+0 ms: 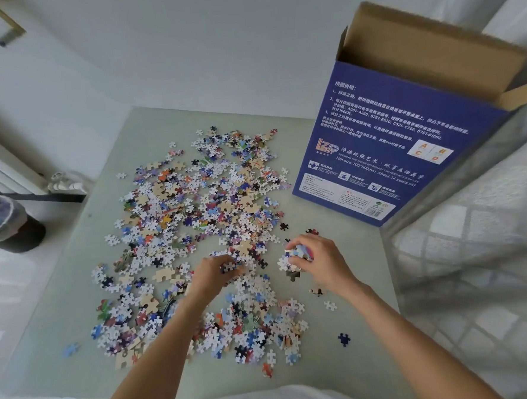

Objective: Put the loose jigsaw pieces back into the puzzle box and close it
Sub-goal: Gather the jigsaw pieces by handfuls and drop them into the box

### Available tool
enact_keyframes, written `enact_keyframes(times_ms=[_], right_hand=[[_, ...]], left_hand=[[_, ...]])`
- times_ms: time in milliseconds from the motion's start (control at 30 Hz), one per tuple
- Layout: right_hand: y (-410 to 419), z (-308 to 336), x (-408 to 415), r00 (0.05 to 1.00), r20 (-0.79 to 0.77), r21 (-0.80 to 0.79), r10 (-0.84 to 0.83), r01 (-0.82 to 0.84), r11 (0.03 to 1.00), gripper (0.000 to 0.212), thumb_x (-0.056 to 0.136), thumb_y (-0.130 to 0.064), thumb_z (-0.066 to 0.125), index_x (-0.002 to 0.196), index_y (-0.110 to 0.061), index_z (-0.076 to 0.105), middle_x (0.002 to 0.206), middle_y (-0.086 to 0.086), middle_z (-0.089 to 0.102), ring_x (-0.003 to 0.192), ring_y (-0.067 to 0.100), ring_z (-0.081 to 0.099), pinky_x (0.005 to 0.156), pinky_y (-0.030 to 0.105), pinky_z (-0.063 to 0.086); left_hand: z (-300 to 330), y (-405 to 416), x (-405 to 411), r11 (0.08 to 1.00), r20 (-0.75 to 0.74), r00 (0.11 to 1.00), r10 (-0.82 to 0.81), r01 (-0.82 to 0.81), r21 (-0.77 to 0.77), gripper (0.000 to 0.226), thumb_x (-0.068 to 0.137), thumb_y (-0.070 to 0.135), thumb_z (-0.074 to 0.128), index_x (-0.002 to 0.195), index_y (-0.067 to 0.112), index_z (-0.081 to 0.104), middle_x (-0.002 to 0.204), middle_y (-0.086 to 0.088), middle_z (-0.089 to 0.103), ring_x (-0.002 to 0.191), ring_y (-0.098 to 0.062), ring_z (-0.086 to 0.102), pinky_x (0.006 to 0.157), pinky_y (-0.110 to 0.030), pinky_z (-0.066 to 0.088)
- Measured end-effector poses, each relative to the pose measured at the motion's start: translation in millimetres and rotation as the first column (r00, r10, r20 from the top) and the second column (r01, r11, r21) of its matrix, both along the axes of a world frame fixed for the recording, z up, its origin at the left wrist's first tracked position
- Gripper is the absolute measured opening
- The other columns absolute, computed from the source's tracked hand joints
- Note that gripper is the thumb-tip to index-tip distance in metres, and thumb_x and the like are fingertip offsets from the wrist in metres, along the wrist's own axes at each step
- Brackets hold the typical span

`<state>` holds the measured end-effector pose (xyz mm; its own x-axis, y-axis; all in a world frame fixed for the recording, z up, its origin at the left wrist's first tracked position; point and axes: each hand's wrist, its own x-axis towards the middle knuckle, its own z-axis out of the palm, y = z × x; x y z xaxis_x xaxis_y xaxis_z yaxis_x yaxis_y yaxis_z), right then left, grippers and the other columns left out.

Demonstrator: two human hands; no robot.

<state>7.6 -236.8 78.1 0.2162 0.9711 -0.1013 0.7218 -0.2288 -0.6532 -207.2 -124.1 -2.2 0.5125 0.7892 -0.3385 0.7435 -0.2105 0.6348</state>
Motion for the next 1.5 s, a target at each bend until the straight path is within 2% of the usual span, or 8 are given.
enact_keyframes(times_ms=[100, 233, 400, 567, 700, 800, 1267, 1500], right_hand=[[11.3, 50.5, 15.0, 0.982, -0.185, 0.120, -0.029, 0.052, 0.991, 0.021, 0.079, -0.031, 0.071, 0.099, -0.024, 0.066, 0.076, -0.016, 0.058, 0.060, 0.005, 0.050, 0.065, 0.030, 0.054], [31.4, 142.9, 45.4, 0.958, -0.283, 0.318, -0.041, 0.134, 0.939, 0.018, 0.081, -0.016, 0.069, 0.098, -0.019, 0.064, 0.076, 0.034, 0.046, 0.047, 0.006, 0.038, 0.049, 0.004, 0.040], [55.0, 231.2, 105.1, 0.942, -0.324, 0.564, -0.087, 0.266, 0.781, 0.018, 0.081, -0.011, 0.068, 0.095, -0.021, 0.063, 0.094, -0.006, 0.061, 0.078, 0.000, 0.066, 0.060, 0.014, 0.053], [82.4, 249.8, 166.0, 0.946, -0.064, 0.673, -0.318, 0.276, 0.686, 0.019, 0.085, -0.018, 0.067, 0.103, -0.013, 0.064, 0.096, -0.009, 0.059, 0.076, 0.002, 0.062, 0.061, 0.006, 0.048], [95.0, 230.0, 200.0, 0.876, 0.330, 0.587, -0.353, 0.102, 0.803, 0.019, 0.087, -0.022, 0.065, 0.105, -0.017, 0.065, 0.098, -0.003, 0.061, 0.084, 0.015, 0.057, 0.073, 0.013, 0.045], [99.0, 213.7, 212.3, 0.879, 0.416, 0.448, -0.232, 0.024, 0.894, 0.021, 0.086, -0.019, 0.066, 0.106, -0.019, 0.065, 0.104, 0.002, 0.061, 0.090, 0.019, 0.059, 0.080, 0.031, 0.049], [94.9, 196.9, 226.1, 0.891, 0.309, 0.449, -0.333, 0.172, 0.877, 0.020, 0.086, -0.028, 0.065, 0.105, -0.021, 0.068, 0.093, -0.008, 0.070, 0.080, 0.007, 0.064, 0.075, 0.034, 0.056], [88.7, 193.5, 222.1, 0.882, 0.313, 0.491, -0.353, 0.167, 0.855, 0.017, 0.086, -0.025, 0.065, 0.102, -0.021, 0.069, 0.090, -0.009, 0.070, 0.079, 0.004, 0.064, 0.074, 0.033, 0.056]], left_hand=[[18.0, 14.3, 10.7, 0.997, 0.052, 0.998, -0.037, 0.034, 0.070, 0.027, 0.084, 0.025, 0.064, 0.109, 0.014, 0.065, 0.090, -0.003, 0.072, 0.058, 0.000, 0.061, 0.065, -0.010, 0.049], [55.0, 36.5, 36.9, 0.989, 0.165, 0.984, -0.061, 0.038, 0.143, 0.028, 0.082, 0.029, 0.066, 0.107, 0.019, 0.066, 0.081, 0.005, 0.071, 0.055, 0.001, 0.063, 0.062, -0.013, 0.054], [130.8, 66.6, 92.5, 0.971, 0.353, 0.930, -0.103, 0.017, 0.237, 0.027, 0.078, 0.025, 0.071, 0.104, 0.021, 0.067, 0.073, 0.002, 0.069, 0.055, -0.003, 0.063, 0.053, -0.009, 0.049], [208.7, 90.0, 143.7, 0.927, 0.478, 0.849, -0.226, 0.038, 0.372, 0.024, 0.078, 0.024, 0.071, 0.101, 0.023, 0.067, 0.074, 0.008, 0.068, 0.058, 0.001, 0.064, 0.054, -0.009, 0.048], [251.7, 104.3, 178.0, 0.910, 0.563, 0.772, -0.295, 0.047, 0.413, 0.017, 0.078, 0.018, 0.072, 0.094, 0.022, 0.066, 0.077, 0.005, 0.068, 0.056, 0.000, 0.065, 0.053, -0.011, 0.050], [274.4, 116.3, 203.8, 0.876, 0.539, 0.763, -0.356, 0.072, 0.476, 0.018, 0.079, 0.022, 0.072, 0.096, 0.021, 0.067, 0.079, 0.005, 0.067, 0.056, -0.003, 0.065, 0.054, -0.018, 0.054], [304.2, 129.5, 309.7, 0.404, -0.064, 0.766, -0.640, 0.406, 0.820, 0.032, 0.087, 0.025, 0.062, 0.119, 0.028, 0.061, 0.094, -0.002, 0.070, 0.078, -0.022, 0.061, 0.068, -0.021, 0.034], [296.8, 126.6, 314.8, 0.498, -0.066, 0.798, -0.598, 0.435, 0.750, 0.021, 0.086, 0.039, 0.060, 0.103, 0.027, 0.066, 0.089, 0.012, 0.069, 0.085, -0.011, 0.060, 0.070, -0.027, 0.046]])
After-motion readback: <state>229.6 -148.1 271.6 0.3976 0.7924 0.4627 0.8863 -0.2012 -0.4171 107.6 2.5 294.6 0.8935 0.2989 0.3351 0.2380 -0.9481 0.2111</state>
